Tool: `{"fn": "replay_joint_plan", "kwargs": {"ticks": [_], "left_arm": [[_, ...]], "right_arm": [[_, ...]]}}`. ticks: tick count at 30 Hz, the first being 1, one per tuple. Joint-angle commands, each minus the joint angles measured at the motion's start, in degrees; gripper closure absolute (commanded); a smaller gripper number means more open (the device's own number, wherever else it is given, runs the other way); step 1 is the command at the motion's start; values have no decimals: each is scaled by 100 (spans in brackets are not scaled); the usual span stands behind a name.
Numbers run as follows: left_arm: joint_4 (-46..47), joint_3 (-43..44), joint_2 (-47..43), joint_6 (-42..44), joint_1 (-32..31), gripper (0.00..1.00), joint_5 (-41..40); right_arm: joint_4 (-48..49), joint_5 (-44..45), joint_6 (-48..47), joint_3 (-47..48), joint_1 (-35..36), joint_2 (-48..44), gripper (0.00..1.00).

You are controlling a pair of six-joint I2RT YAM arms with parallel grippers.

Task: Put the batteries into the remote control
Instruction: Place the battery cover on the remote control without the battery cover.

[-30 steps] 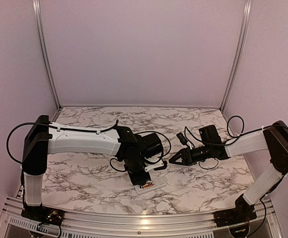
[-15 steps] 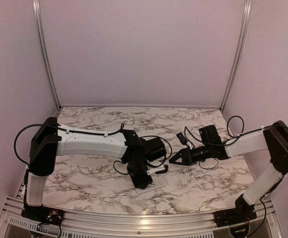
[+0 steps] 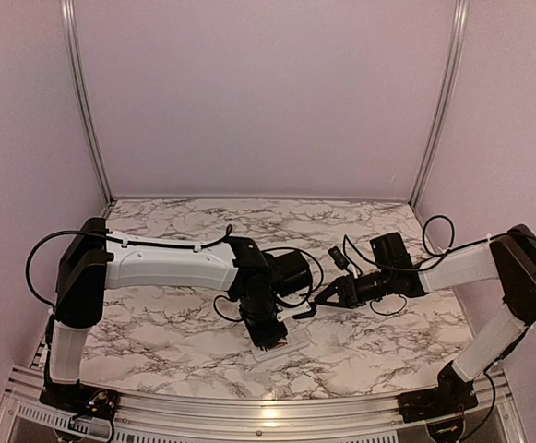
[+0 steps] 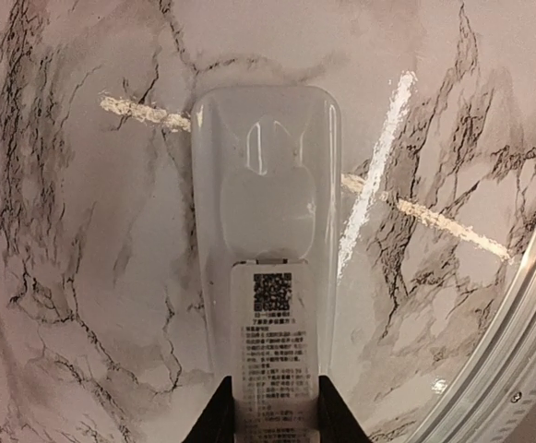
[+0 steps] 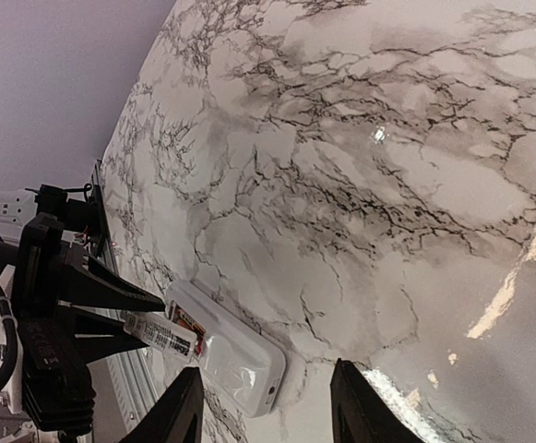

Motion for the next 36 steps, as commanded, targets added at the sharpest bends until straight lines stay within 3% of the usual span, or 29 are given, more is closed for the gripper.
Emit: {"fn": "replay_joint_plan", "kwargs": {"ticks": [1, 36], "left_arm": [[-127, 184, 180, -69, -15, 76, -178], [-312, -145, 49, 79, 12, 76, 55]], "right_arm": [[27, -32, -43, 87, -43, 42, 54], [123, -95, -15, 92, -42, 189, 54]]}}
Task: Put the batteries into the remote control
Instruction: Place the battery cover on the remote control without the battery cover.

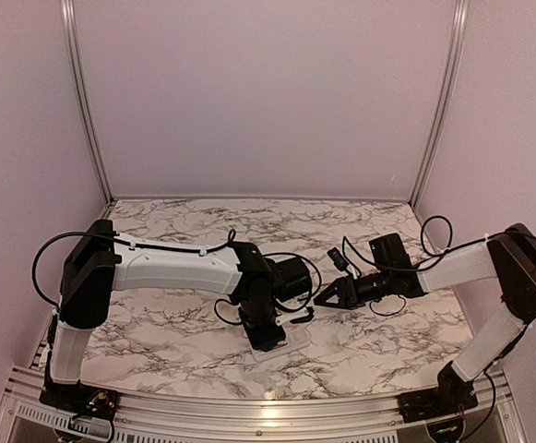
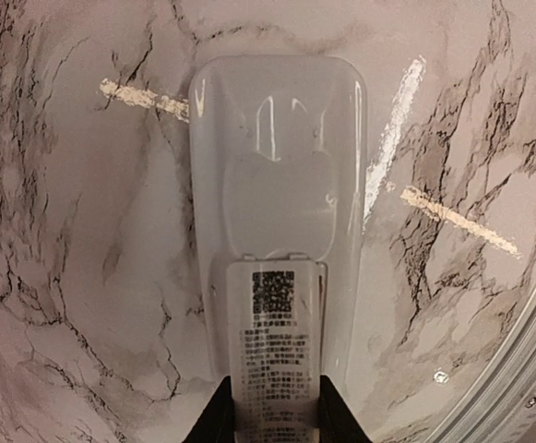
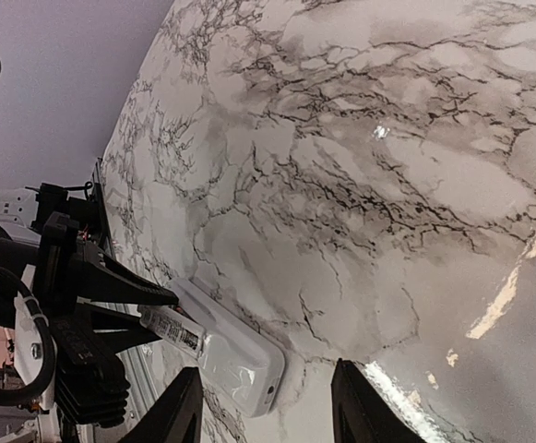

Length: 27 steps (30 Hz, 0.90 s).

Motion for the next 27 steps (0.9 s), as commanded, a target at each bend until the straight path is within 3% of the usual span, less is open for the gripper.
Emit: {"fn": "replay_joint_plan", "kwargs": {"ticks": [1, 27], "left_arm": [[-268, -146, -113, 81, 9, 76, 160], [-251, 195, 128, 33, 9, 71, 64]], "right_arm": [[98, -43, -19, 95, -43, 117, 54], [120, -102, 0, 82, -43, 150, 54]]}}
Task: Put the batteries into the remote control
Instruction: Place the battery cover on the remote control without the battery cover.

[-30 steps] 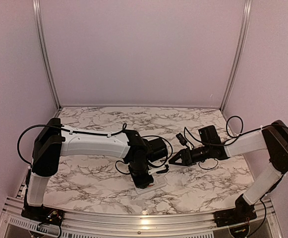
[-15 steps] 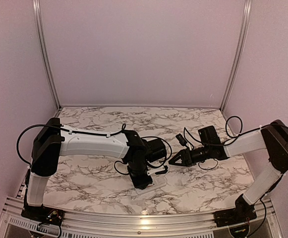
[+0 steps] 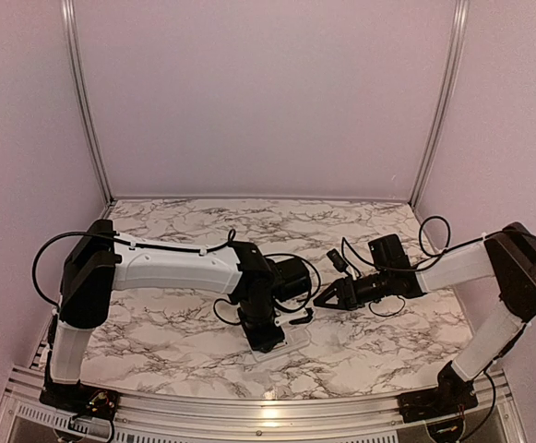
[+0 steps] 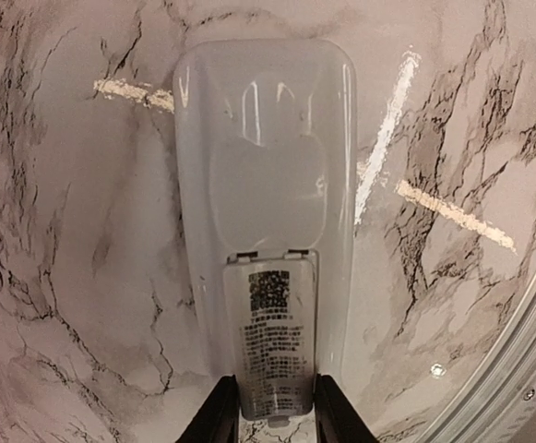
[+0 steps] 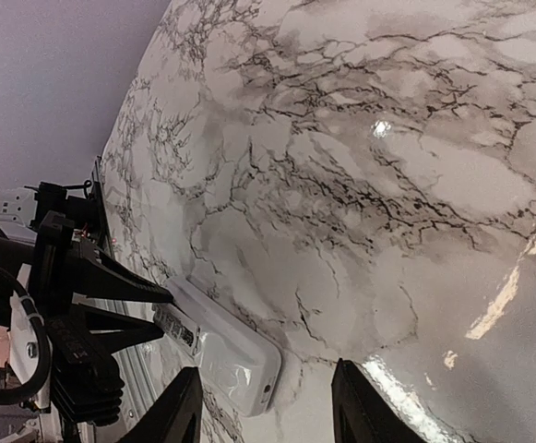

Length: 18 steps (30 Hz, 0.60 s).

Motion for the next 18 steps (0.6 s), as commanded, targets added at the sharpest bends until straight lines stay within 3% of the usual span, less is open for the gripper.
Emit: {"fn": "replay_joint_plan", "kwargs": {"ticks": [1, 18], "left_arm": [[-169, 218, 145, 20, -2, 70, -26], [-161, 494, 338, 91, -1, 74, -66]], "right_arm": [[88, -88, -4, 86, -43, 58, 54], [107, -111, -6, 78, -43, 86, 54]]}}
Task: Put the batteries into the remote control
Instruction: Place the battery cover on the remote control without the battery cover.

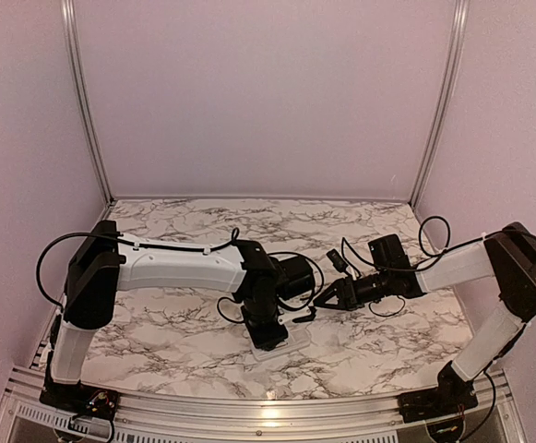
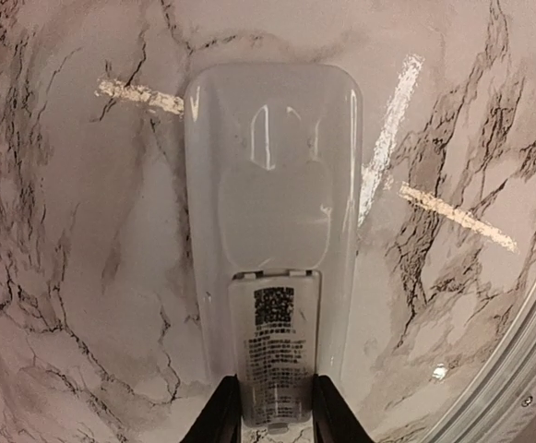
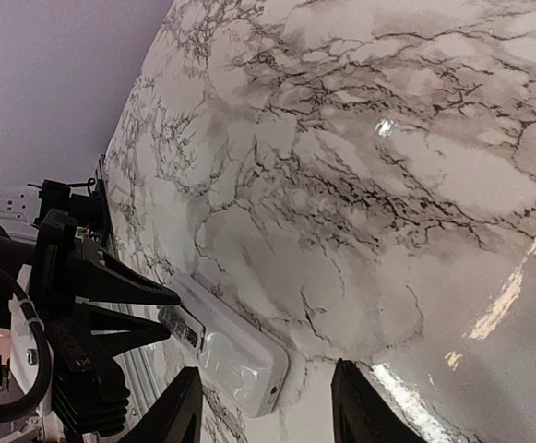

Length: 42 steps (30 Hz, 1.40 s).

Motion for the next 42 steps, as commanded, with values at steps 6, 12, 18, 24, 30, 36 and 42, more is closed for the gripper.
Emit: {"fn": "replay_joint_plan", "kwargs": {"ticks": [6, 12, 18, 24, 30, 36, 42], "left_arm": [[-91, 192, 206, 127, -2, 69, 95], [-95, 147, 49, 98, -2, 59, -16], [261, 14, -415, -38, 77, 55, -194], [1320, -1083, -1498, -340, 364, 59, -215], [2417, -2375, -2322, -743, 481, 73, -39], [2779, -2750, -2331, -843, 485, 79, 161], [2959, -2701, -2122, -814, 482, 86, 486]], "right_arm": [[111, -47, -2, 85, -43, 87, 54], [114, -54, 2, 94, -43, 87, 54], [113, -71, 22, 94, -43, -48, 54], [11, -47, -48, 182, 118, -175, 55], [-217, 3, -136, 412, 422, -151, 57], [-419, 17, -211, 561, 647, -92, 59], [-461, 9, -212, 540, 702, -54, 61]]}}
